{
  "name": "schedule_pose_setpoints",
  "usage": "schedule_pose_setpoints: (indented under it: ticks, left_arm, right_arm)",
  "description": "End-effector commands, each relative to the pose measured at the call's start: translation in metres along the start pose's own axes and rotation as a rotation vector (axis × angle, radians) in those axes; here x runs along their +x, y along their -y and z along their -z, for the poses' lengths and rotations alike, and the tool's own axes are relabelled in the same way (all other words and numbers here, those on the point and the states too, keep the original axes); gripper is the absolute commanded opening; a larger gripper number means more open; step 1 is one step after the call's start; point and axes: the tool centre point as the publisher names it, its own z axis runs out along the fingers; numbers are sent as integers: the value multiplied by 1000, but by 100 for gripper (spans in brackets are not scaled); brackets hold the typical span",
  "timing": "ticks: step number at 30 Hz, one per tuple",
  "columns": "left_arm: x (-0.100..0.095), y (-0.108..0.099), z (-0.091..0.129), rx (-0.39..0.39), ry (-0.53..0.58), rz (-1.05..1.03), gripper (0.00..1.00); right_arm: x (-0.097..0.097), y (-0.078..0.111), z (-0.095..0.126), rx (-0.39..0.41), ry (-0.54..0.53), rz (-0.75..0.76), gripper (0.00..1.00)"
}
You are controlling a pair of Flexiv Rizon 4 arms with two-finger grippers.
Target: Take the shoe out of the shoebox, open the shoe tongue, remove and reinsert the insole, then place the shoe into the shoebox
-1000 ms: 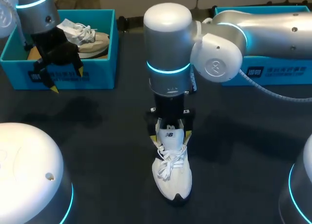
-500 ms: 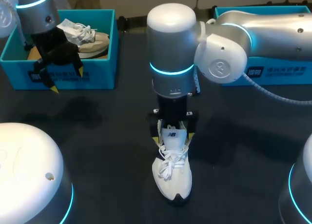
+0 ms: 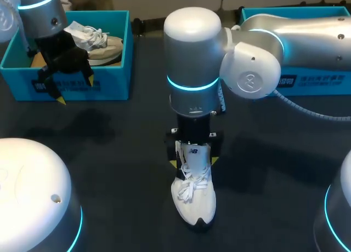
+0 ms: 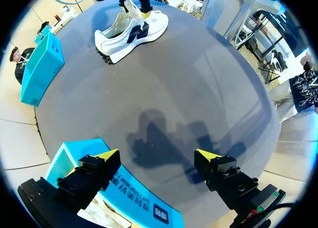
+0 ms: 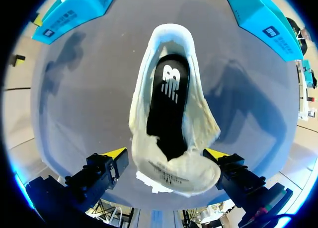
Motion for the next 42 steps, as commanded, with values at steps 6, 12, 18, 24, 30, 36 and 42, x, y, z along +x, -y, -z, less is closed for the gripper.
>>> schedule_pose_setpoints:
  ticks: [6,12,18,24,30,36,42]
  left_arm:
    - [0,0,0,-3,-2,-1,100]
    - [0,0,0,-3,-2,-1,100]
    - [0,0,0,-3,-2,-1,100]
    - [0,0,0,-3,-2,-1,100]
    - [0,0,0,-3,-2,-1,100]
    - [0,0,0,-3,-2,-1,100]
    - [0,0,0,-3,-2,-1,100]
  right_arm:
    - [2,29,12,-22,4,-26,100]
    - [-1,50,23,-35,-7,-51,100]
    - [5,73,33,-28,-45,-49,100]
    - [12,79,41,-32,-51,-29,65]
    - [12,67,37,-28,-46,-12,36]
    - [9,43,32,-39,-54,0,36]
    - [8,18,23,-38,-59,22,36]
